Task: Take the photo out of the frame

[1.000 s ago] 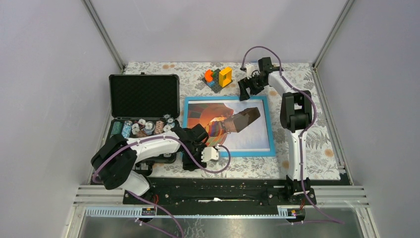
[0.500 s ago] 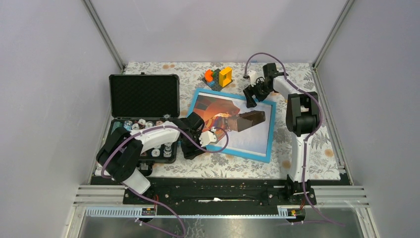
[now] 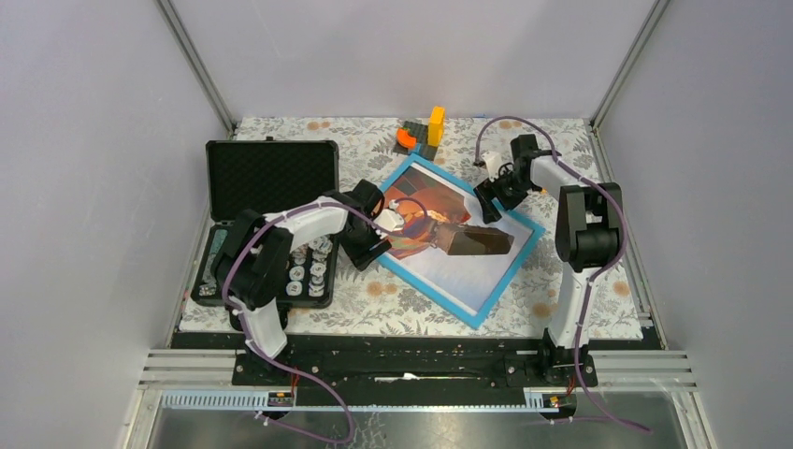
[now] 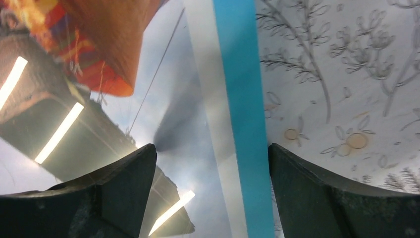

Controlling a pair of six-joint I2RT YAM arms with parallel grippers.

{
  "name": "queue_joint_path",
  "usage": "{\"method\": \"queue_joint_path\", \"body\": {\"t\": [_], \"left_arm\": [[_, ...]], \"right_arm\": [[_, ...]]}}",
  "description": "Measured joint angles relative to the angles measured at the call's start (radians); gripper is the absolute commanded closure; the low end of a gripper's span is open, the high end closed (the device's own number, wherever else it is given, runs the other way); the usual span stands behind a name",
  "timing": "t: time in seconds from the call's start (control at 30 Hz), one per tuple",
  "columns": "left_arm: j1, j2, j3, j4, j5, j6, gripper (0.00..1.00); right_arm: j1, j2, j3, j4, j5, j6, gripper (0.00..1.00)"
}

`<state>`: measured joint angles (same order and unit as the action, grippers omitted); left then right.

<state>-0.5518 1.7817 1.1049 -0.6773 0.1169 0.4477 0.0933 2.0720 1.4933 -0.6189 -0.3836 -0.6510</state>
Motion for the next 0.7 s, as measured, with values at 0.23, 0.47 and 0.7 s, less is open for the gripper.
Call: {"method": "queue_joint_path", "body": {"t": [0.23, 0.47, 0.7], "left_arm": [[0.016, 0.129, 0.180, -0.001, -0.061, -0.021, 0.31], [0.031, 0.224, 0.318, -0.085, -0.098, -0.003, 0.30], [0.043, 0.262, 0.377, -0.118, -0.105, 0.007, 0.29]], "right_arm": [[0.013, -0.059, -0.085, -0.025, -0.081, 0.013, 0.13], [0.010, -0.120, -0.172, -0.010, -0.070, 0.018, 0.13], [0.009, -0.199, -0.275, -0.019, -0.068, 0.025, 0.13]]}}
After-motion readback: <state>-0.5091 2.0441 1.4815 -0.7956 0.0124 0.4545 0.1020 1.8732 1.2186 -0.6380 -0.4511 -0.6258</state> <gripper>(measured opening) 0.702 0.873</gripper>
